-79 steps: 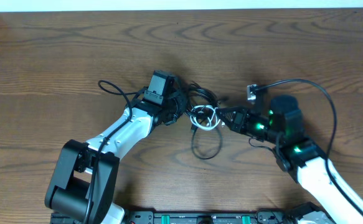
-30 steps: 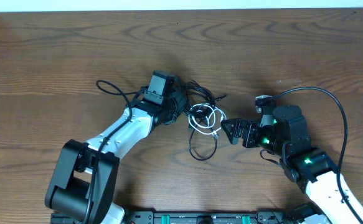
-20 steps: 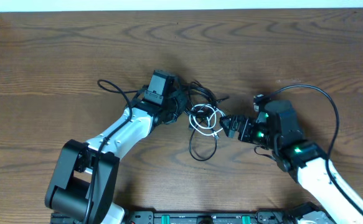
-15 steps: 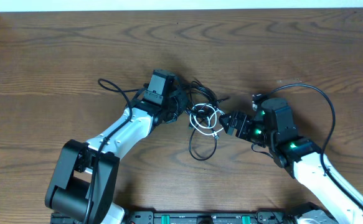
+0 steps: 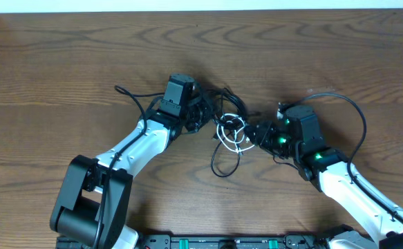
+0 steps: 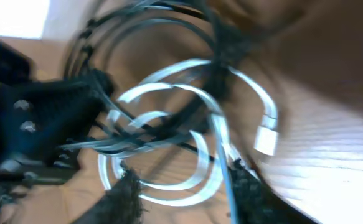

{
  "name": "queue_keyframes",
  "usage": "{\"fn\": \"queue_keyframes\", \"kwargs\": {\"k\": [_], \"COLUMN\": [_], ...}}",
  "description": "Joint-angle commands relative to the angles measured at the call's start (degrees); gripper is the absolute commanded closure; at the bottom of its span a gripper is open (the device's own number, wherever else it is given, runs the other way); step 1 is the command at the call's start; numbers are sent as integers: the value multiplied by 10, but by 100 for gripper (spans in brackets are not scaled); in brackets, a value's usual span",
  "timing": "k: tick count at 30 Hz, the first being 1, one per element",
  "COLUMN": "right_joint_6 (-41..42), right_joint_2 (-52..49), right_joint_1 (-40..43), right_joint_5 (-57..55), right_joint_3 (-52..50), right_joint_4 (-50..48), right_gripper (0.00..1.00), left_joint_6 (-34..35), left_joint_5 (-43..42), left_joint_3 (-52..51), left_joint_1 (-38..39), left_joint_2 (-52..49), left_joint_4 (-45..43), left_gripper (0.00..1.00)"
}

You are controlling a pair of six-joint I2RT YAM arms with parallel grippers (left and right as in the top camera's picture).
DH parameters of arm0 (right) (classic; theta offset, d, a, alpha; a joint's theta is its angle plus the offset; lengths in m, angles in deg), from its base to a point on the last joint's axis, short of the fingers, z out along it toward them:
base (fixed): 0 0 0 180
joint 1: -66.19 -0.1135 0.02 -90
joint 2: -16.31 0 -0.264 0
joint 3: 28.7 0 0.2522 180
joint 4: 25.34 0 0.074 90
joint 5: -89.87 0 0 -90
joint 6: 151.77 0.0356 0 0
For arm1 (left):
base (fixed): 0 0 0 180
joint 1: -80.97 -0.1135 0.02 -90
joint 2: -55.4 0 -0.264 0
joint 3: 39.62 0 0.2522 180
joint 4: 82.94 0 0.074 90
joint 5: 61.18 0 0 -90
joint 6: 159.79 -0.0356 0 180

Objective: Untangle cables

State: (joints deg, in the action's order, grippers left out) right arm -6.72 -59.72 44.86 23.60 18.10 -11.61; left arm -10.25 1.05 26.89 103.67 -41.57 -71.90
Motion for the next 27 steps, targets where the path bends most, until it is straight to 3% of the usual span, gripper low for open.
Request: {"fn": "queue_keyframes", "kwargs": {"k": [1, 3, 4, 7, 12, 14, 22, 27], "right_joint_6": [17, 17, 17, -38, -50, -69, -127, -130], "right_joint_2": [-3, -3, -3, -2, 18, 42, 122, 173], "right_joint_1": [-5, -5, -5, -5, -4, -4, -4, -4], "right_joint_5": [35, 38, 41, 95, 171, 172, 172, 217], "right_joint_3": [3, 3, 3, 3, 3, 3, 3, 3], "right_joint_4": [-35, -50, -56, -130, -219, -217, -198, -181], "right_gripper": [75, 96, 99, 99, 99, 99, 98, 98], "left_joint_6": [-26, -42, -47, -80, -85, -82, -76, 55], "left_joint_5": [-85, -108, -106, -86, 17, 57, 80, 137], "left_joint_3": [0, 0, 0, 0, 0, 0, 0, 0], "left_joint_1": [-2, -2, -2, -2, -2, -2, -2, -2], "left_joint_2": [9, 9, 9, 9, 9, 9, 9, 9], "left_joint_4": [-35, -56, -59, -52, 1, 33, 45, 52], "left_gripper": [92, 93, 93, 92, 92, 92, 92, 92]}}
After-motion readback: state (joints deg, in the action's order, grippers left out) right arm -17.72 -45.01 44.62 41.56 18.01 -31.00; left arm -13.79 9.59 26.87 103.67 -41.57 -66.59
